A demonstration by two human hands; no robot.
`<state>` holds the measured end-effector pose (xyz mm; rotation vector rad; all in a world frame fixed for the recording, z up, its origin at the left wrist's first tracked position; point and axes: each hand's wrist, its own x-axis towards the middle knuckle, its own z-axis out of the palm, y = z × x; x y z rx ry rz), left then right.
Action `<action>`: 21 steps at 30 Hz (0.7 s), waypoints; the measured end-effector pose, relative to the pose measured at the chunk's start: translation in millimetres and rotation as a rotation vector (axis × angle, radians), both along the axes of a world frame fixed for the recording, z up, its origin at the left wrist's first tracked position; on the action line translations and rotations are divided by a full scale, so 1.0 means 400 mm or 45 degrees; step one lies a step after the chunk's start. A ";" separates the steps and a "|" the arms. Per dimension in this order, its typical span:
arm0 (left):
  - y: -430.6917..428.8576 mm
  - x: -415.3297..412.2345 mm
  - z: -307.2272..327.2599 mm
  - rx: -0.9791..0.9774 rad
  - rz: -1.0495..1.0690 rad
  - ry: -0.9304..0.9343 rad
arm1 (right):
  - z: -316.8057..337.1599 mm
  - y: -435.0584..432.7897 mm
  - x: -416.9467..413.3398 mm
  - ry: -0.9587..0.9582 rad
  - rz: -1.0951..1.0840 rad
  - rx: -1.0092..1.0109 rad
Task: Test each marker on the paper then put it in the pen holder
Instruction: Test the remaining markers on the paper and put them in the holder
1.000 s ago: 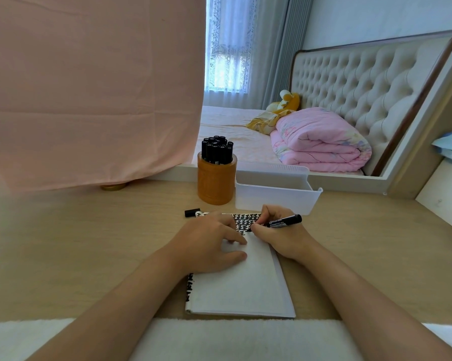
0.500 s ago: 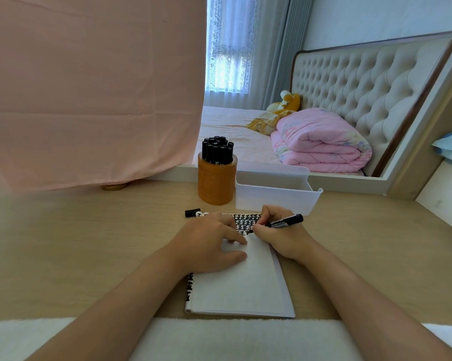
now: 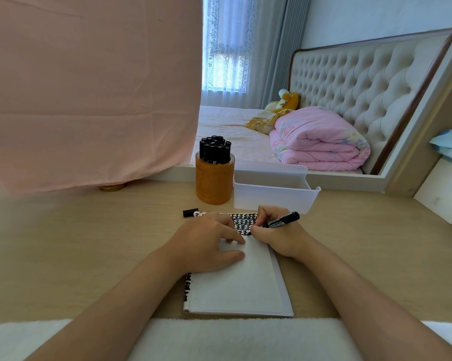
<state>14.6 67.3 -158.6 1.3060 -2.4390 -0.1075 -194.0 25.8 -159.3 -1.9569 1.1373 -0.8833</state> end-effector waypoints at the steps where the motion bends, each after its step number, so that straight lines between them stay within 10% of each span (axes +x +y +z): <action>1: -0.001 0.000 0.000 -0.002 0.002 -0.006 | 0.000 -0.001 0.000 -0.004 -0.008 0.004; 15: -0.038 0.078 0.004 -0.054 0.235 0.520 | 0.056 0.015 -0.005 -0.341 -0.101 0.108; 21: -0.079 0.159 -0.032 -0.039 0.579 0.339 | 0.056 0.008 0.000 -0.363 0.088 0.207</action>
